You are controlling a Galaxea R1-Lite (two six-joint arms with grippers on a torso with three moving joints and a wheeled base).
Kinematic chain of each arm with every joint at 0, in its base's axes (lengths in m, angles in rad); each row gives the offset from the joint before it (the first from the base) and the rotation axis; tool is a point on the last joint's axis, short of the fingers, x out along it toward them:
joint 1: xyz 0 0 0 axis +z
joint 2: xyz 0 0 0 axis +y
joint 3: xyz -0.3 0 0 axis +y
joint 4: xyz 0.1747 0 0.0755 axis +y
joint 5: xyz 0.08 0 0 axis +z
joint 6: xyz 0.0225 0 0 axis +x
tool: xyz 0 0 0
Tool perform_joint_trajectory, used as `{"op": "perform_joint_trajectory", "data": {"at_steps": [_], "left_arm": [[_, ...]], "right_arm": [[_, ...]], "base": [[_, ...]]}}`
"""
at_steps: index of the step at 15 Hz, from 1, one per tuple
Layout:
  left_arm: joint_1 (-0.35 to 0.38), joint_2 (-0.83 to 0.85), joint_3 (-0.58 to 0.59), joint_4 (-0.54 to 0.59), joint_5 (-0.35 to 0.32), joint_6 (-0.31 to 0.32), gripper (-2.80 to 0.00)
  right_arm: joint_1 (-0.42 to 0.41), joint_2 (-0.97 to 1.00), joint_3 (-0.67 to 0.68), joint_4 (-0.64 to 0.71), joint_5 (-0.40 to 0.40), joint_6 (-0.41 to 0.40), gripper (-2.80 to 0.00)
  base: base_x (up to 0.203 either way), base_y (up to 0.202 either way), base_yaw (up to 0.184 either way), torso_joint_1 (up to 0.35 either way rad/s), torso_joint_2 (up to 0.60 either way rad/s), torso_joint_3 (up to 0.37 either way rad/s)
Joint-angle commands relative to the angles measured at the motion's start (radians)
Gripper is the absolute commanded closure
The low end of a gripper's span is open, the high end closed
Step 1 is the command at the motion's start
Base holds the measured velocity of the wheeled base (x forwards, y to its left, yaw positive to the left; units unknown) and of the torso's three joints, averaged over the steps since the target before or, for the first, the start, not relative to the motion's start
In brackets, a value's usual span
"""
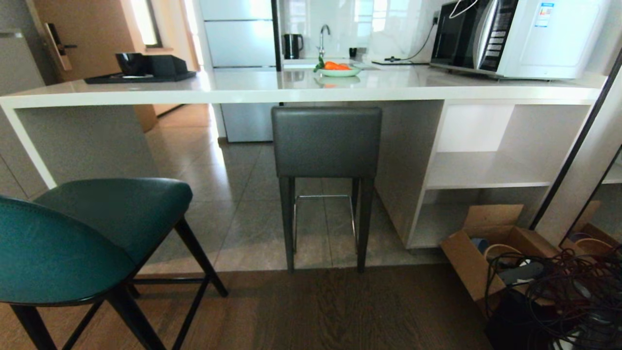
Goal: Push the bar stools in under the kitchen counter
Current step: Pull the gray chair out from under the dining table
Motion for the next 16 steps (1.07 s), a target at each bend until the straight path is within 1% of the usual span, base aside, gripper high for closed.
{"op": "perform_joint_trajectory", "data": {"at_steps": [1,16], "left_arm": [[0.000,-0.001,0.000,0.000,0.000,0.000,0.00],[0.000,-0.001,0.000,0.000,0.000,0.000,0.00]], "right_arm": [[0.000,0.001,0.029,0.000,0.000,-0.001,0.00],[0.000,0.001,0.029,0.000,0.000,0.001,0.00]], "base": [[0.121,0.000,-0.001,-0.003,0.01,0.003],[0.195,0.000,0.002,0.002,0.00,0.002]]}}
